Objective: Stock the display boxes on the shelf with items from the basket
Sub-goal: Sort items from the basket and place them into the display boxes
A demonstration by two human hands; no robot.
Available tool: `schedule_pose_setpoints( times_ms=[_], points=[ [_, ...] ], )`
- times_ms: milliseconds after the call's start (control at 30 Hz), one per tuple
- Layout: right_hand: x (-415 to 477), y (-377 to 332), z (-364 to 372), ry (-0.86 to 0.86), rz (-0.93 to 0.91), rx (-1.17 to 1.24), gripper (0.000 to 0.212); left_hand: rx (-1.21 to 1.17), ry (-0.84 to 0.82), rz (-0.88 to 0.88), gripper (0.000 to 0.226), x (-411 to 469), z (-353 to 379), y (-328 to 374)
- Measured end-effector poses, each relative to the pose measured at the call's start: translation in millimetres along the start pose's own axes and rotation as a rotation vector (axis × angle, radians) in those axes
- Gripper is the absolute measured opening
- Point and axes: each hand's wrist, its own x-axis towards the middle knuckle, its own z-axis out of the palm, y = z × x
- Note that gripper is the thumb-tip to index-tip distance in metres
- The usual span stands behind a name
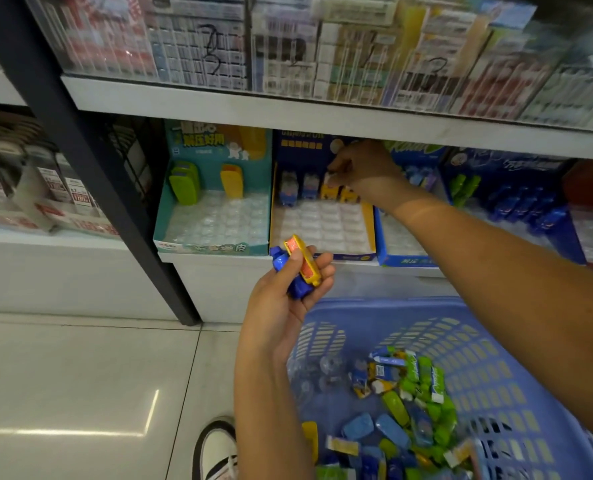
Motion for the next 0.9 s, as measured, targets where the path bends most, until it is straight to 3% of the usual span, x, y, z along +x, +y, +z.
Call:
schedule_pose_setpoints(
  times_ms=[167,267,400,500,567,633,733,900],
  points=[
    [-8.8,6.5,12.7,0.069,-0.083,-0.237,0.029,-0.023,0.008,0.007,0.025,0.7,0.2,-6.0],
    [-12.0,7.4,11.2,0.083,-0.055,-0.211,0.027,-0.015,-0.022,0.013,0.035,-0.8,1.3,-4.9],
    [-38.0,-6.4,7.3,0.017,-0.078,-0.227,0.046,0.01,-0.029,0.061,0.041,-4.2,2.2,-0.7],
    [-79.0,-22.1,8.0,0.059,-0.115,0.111,0.033,0.024,-0.02,0.11,0.038,-6.1,1.6,2.5],
    [-109.6,-35.0,5.9,-0.038,-0.094,0.471,0.024,0.019,-0.005,0.127,0.036,-7.6,1.0,4.7],
    [-132.5,-45.1,4.3,-0.153,-0.089,0.681,0.036,0.015,-0.004,0.145,0.037,-9.1,-0.1,7.0],
    [-145.9,-56.1,11.0,-0.207,-0.091,0.7,0.055,0.041,-0.008,0.166,0.042,-11.7,-1.6,10.2],
    [-138.7,-71.3,19.8,-0.141,-0.063,0.72,0.032,0.068,-0.008,0.201,0.045,-17.3,-6.9,17.1]
  ],
)
